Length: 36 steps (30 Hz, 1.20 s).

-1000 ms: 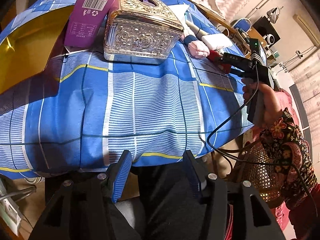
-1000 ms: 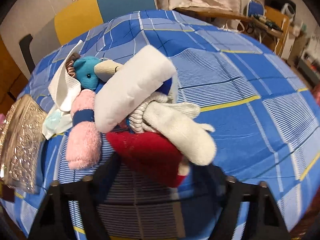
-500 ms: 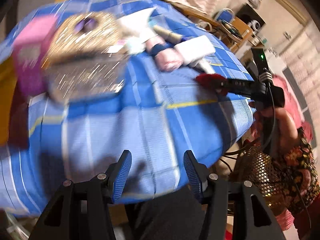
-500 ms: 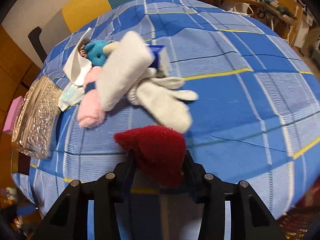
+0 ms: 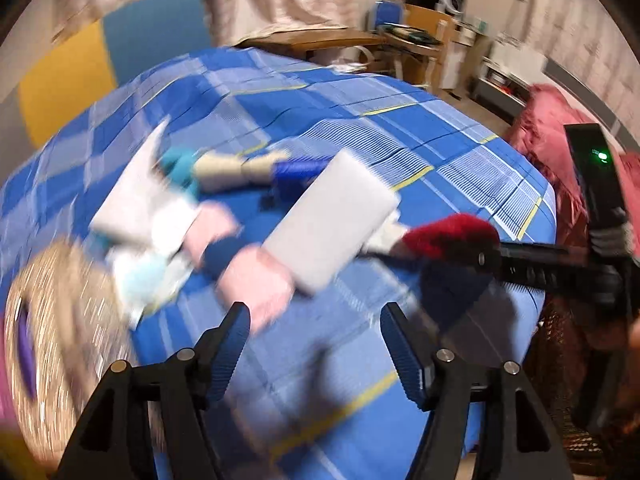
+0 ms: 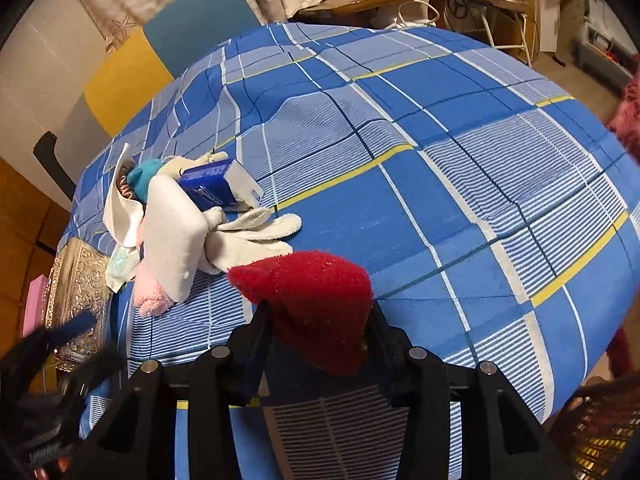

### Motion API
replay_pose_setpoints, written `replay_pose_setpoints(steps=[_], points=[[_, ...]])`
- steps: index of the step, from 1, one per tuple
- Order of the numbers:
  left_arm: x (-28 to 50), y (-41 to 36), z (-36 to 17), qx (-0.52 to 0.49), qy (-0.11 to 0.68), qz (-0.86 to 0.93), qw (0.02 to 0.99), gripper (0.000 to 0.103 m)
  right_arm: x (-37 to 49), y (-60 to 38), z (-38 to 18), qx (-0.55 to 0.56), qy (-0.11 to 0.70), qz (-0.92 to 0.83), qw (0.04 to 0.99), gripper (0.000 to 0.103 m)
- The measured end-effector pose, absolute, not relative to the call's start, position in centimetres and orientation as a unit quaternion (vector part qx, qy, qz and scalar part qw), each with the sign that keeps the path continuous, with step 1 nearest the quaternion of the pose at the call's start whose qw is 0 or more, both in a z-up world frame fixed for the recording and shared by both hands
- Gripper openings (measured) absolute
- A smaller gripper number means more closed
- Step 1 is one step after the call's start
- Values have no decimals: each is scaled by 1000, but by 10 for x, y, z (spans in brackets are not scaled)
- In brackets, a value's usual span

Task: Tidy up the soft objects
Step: 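Grasp the white foam block with the left gripper while the right gripper holds the red hat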

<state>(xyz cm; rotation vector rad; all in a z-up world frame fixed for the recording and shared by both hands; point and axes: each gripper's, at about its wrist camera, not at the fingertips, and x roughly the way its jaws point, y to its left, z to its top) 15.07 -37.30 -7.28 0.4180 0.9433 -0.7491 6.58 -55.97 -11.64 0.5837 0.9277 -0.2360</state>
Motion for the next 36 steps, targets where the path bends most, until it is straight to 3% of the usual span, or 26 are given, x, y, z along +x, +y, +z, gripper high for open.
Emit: replay_pose_setpoints(steps=[12, 14, 16, 17, 19, 36], points=[[174, -437, -107, 325, 383, -369, 782, 74, 73, -575, -124, 327, 432, -121, 832, 46], [179, -436, -111, 307, 397, -369, 782, 74, 74, -576, -125, 331, 434, -121, 829, 46], [185, -432, -115, 287, 417, -360, 784, 62, 74, -577, -125, 334, 434, -119, 828, 46], [186, -429, -117, 278, 424, -357, 784, 60, 74, -576, -125, 334, 434, -117, 829, 46], [185, -423, -117, 266, 428, -353, 788, 45, 75, -575, -124, 330, 431, -115, 832, 46], [152, -329, -87, 94, 455, -371, 804, 40, 81, -554, -116, 287, 418, -83, 858, 46]])
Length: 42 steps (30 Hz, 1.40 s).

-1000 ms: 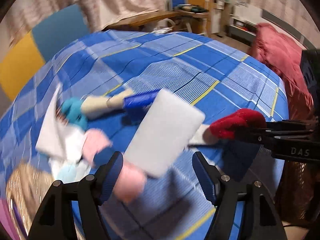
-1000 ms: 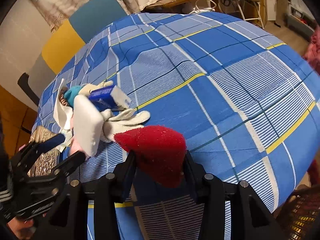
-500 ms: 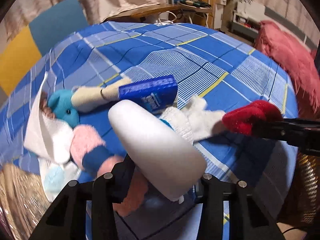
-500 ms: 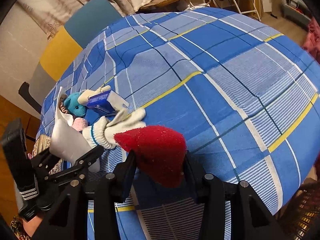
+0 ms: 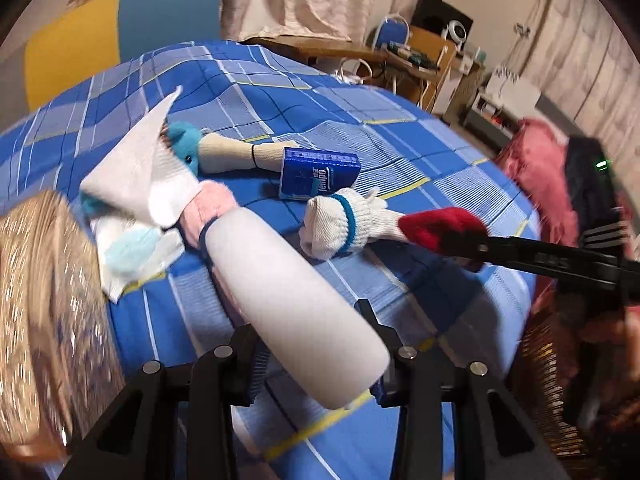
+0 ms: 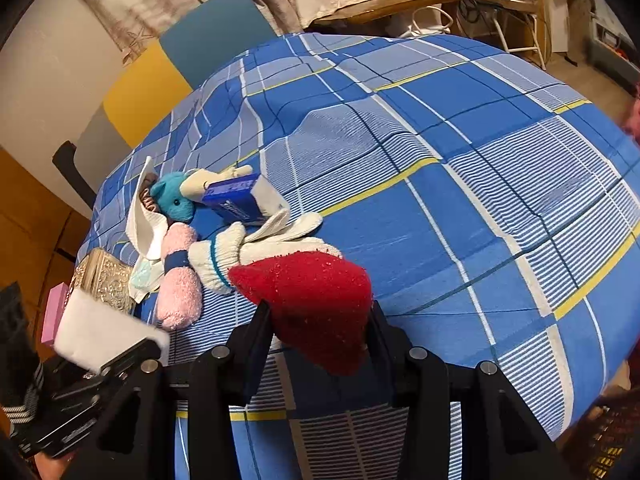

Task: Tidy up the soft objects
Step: 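Grasp the white foam block with the left gripper while the right gripper holds the red hat, then carry the white foam block into the gold tray and open the left gripper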

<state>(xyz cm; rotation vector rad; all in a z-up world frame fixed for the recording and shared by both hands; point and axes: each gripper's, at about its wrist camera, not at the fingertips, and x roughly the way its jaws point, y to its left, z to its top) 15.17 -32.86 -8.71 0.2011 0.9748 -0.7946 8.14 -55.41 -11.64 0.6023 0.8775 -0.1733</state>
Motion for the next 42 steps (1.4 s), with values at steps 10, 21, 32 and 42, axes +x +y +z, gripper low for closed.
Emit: replay_pose_setpoints(steps=[10, 21, 32, 42], points=[[117, -262, -56, 23, 434, -388, 812, 40, 82, -542, -122, 286, 424, -60, 857, 46], [111, -155, -18, -29, 403, -347, 846, 40, 80, -518, -115, 244, 414, -43, 876, 46], [162, -34, -23, -35, 452, -219, 864, 40, 73, -477, -99, 178, 376, -10, 909, 46], [255, 61, -51, 36, 550, -66, 832, 40, 51, -444, -97, 173, 353, -6, 919, 46]])
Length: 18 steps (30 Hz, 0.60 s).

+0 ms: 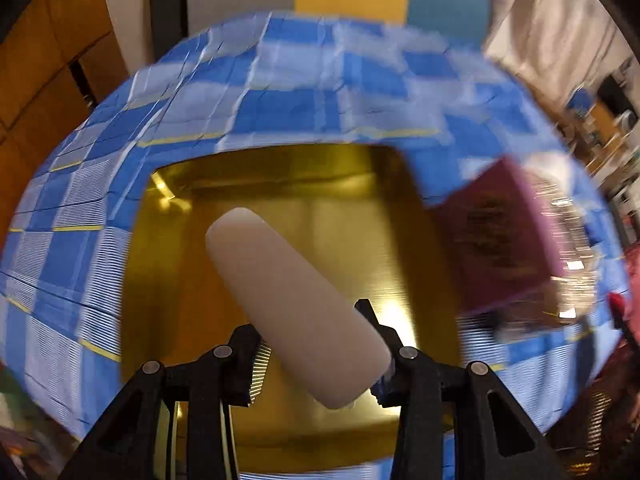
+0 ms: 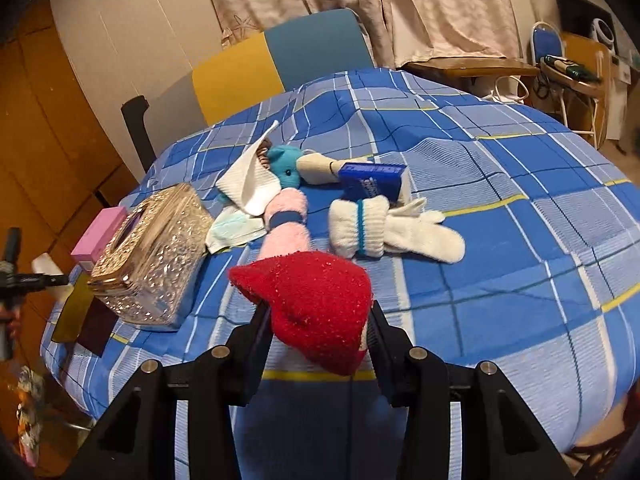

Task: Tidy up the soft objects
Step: 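Carry the white foam block into the gold tray and open the left gripper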

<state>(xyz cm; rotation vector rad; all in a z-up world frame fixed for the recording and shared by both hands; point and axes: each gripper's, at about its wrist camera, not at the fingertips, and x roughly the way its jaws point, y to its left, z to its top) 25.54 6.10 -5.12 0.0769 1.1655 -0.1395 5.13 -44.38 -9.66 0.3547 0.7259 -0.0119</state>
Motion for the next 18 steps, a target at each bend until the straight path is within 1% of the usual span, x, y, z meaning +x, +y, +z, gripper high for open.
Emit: replay_pose_setpoints(steps=[5, 7, 9, 13, 14, 16, 18], points=[[296, 92, -84, 70, 592, -6, 803, 42, 41, -430, -97, 178, 354, -3, 918, 46], [310, 100, -96, 82, 606, 13, 791, 44, 38, -429, -97, 187, 355, -3, 916, 46], [321, 106, -105, 85, 613, 25, 785, 45, 36, -428, -96, 195, 353, -6, 915, 46], [337, 117, -111, 69, 605, 59, 791, 50, 33, -426, -94, 199, 352, -8, 914, 46], [338, 120, -111, 60, 600, 65, 795, 51, 33, -424, -94, 198, 353, -9, 914, 46], [341, 124, -112, 44, 597, 68, 798, 67, 33, -422, -94, 198, 354, -8, 914, 46], [340, 127, -112, 30, 588, 63, 806, 70, 31, -418, -94, 200, 352, -7, 914, 46]])
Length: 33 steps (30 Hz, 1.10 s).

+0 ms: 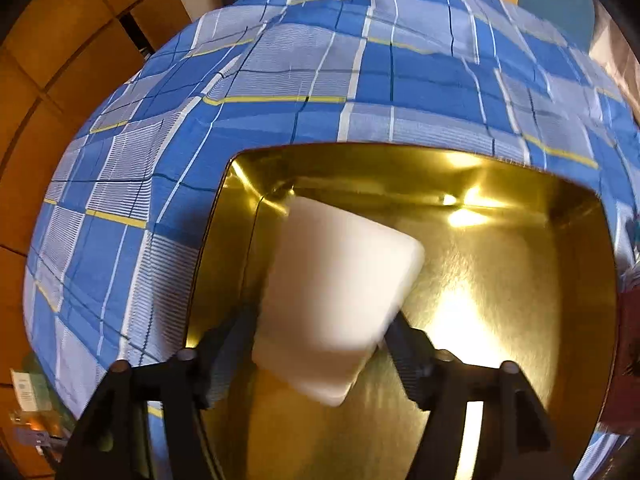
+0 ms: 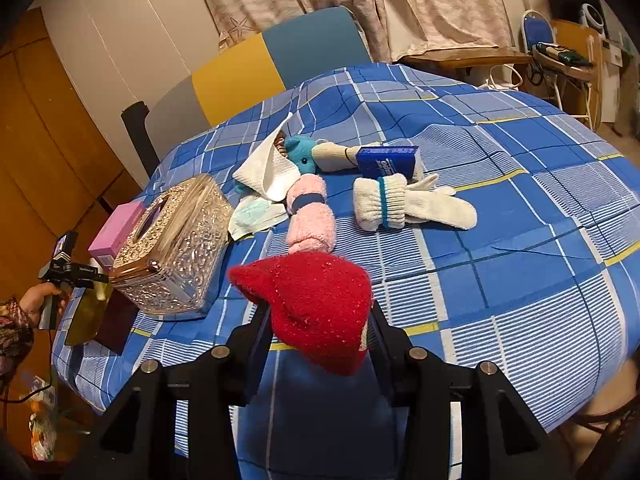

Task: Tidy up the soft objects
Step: 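Carry the white foam block into the gold tray and open the left gripper, then carry the red knit hat into the gold tray and open the right gripper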

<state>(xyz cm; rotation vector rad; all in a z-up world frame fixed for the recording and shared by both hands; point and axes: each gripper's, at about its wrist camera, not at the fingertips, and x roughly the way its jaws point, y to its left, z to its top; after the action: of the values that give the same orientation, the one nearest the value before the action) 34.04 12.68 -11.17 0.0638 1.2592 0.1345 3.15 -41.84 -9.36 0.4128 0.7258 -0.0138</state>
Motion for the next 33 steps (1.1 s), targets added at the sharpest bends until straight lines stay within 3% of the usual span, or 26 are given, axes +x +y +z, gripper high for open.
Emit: replay_pose_setpoints(steps=[10, 21, 33], points=[[317, 151, -69, -67, 499, 43, 863, 69, 29, -401, -86, 209, 339, 9, 917, 46], [217, 132, -40, -151, 398, -44, 904, 68, 30, -362, -44, 219, 293, 54, 929, 46], [116, 116, -40, -182, 331, -36, 925, 68, 90, -224, 18, 141, 284, 185, 930, 46]])
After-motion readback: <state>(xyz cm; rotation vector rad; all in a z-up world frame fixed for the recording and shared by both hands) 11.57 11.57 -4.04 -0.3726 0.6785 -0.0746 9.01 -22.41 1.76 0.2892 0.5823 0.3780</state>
